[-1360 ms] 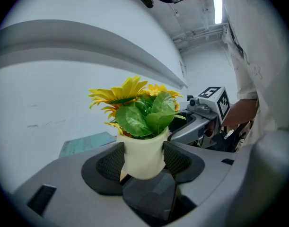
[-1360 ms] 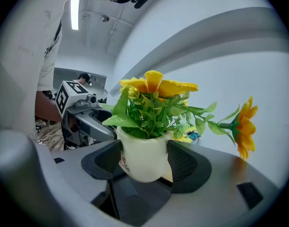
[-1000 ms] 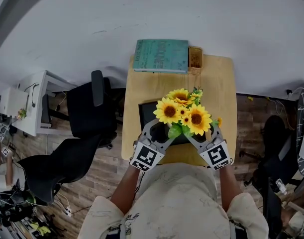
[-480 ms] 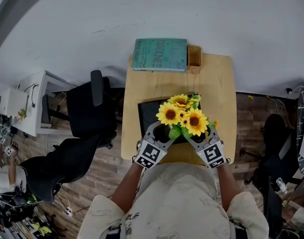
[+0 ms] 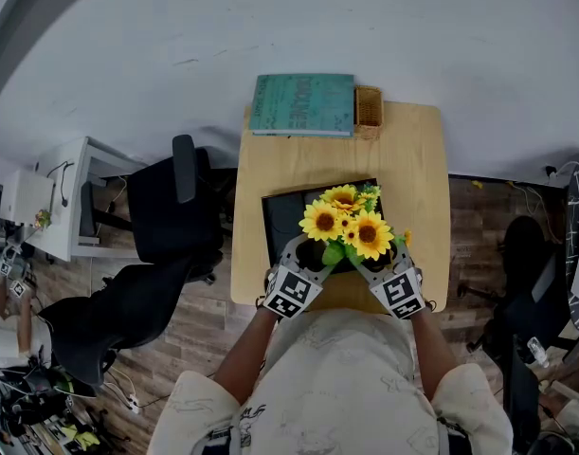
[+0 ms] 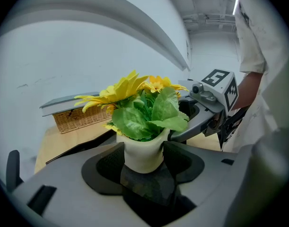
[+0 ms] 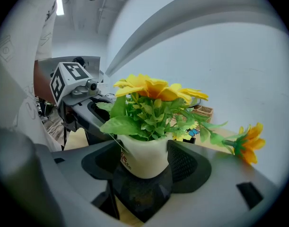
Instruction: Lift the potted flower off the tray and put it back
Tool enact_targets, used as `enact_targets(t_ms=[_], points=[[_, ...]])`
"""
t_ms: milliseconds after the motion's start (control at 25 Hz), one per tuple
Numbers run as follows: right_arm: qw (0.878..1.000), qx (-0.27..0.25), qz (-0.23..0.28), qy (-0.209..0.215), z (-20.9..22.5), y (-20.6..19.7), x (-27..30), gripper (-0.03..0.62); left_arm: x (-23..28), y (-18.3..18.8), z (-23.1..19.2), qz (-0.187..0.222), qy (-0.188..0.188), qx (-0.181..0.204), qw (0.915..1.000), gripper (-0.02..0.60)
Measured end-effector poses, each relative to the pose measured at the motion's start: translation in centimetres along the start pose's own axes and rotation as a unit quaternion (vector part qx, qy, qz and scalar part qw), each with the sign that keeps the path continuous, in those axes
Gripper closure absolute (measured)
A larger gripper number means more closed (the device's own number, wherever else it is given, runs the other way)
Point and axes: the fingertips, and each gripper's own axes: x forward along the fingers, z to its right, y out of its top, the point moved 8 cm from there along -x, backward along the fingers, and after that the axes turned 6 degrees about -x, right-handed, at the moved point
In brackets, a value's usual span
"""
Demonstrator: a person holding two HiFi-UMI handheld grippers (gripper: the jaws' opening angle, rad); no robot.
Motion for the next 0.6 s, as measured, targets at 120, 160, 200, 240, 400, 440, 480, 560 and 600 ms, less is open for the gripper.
enact_targets(t_ms=[120, 160, 200, 240, 400, 440, 480, 560, 600], points=[[1.000, -0.007, -0.007, -0.001, 0.0, -0.3, 0.4, 0.269, 0.4, -0.4, -0.1, -0.006, 0.002, -0.003, 1.0000, 0.318], [1.000, -0.009, -0.008, -0.001, 0.0, -0.4, 0.5, 0.269, 0.5, -0.5, -0.1, -0.006, 0.003, -0.003, 1.0000, 0.318], [1.000, -0.009, -0.010, 0.000, 0.0, -0.5, 0.6, 0.269, 0.6, -0.5, -0.1, -0.007, 0.004, -0.003, 1.0000, 0.318], [1.000, -0.008, -0.011, 0.000, 0.1, -0.7, 0.7, 0.269, 0.7, -0.5, -0.2, -0.007, 0.006, -0.001, 1.0000, 0.318], [1.000, 0.002, -0.010, 0.001, 0.5, -1.0, 1.1, 0.269, 1.1, -0.3, -0.4, -0.008, 0.012, 0.009, 0.9999, 0.318], [1.000, 0.004, -0.010, 0.002, 0.6, -1.0, 1.2, 0.269, 1.2, -0.2, -0.5, -0.008, 0.013, 0.009, 0.9998, 0.318], [1.000, 0.006, -0.010, 0.003, 0.8, -0.9, 1.3, 0.269, 1.3, -0.2, -0.6, -0.009, 0.014, 0.008, 0.9998, 0.318], [1.000, 0.005, -0.007, 0.005, 1.0, -0.9, 1.6, 0.269, 1.4, -0.1, -0.9, -0.010, 0.017, 0.006, 0.9998, 0.318], [1.000, 0.004, -0.006, 0.005, 1.1, -0.8, 1.8, 0.269, 1.5, 0.0, -1.0, -0.010, 0.017, 0.005, 0.9998, 0.318]])
